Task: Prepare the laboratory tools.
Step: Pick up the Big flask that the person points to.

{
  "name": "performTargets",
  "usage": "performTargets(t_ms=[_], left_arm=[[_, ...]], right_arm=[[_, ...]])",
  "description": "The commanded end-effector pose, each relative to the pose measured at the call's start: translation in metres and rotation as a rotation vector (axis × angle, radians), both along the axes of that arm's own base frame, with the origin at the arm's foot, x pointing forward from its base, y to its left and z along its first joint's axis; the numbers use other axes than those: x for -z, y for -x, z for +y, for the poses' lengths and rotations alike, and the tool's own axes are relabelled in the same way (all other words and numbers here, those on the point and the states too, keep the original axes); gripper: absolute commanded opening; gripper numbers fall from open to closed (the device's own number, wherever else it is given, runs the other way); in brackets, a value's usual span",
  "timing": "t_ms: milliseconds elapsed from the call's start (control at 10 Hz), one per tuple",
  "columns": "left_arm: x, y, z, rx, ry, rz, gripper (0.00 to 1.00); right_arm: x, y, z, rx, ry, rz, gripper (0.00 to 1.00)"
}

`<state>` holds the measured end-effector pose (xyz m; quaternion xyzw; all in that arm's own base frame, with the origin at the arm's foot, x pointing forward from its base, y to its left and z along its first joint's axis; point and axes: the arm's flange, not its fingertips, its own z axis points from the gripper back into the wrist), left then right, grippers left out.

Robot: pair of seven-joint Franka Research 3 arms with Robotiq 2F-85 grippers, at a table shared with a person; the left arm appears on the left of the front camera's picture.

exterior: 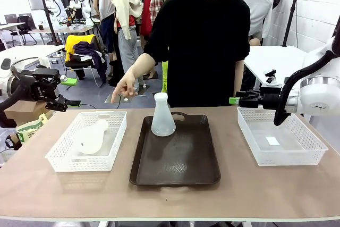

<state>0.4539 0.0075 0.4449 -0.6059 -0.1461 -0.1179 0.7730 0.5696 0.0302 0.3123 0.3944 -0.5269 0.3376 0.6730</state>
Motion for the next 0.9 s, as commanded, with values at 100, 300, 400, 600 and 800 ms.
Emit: performTargets(t_ms=[100,300,400,600,800], left_arm=[[-0.054,-0.016,-0.005,-0.043,-0.384,-0.179,1.0],[-0.08,-0.04,-0.013,-0.046,-0.751,-0.168,1.0],[-0.086,-0.053,-0.024,-0.021,-0.911,-0.202,1.0],[-0.074,-0.083,-0.063,0.07,-1.146,-0.196,1.0],[-0.047,-0.102,-0.096,0.128,-1.262,-0.132,1.0]], right_arm=[[0.0,0.001,0.0,-0.01,0.012,-0.001,1.0],[0.0,0.001,0.0,-0.01,0.012,-0.001,1.0],[0.0,0.001,0.0,-0.01,0.012,-0.001,1.0],[0.0,0.001,0.0,-0.01,0.012,-0.001,1.0],[0.0,0.001,0.0,-0.01,0.012,-0.001,1.0]])
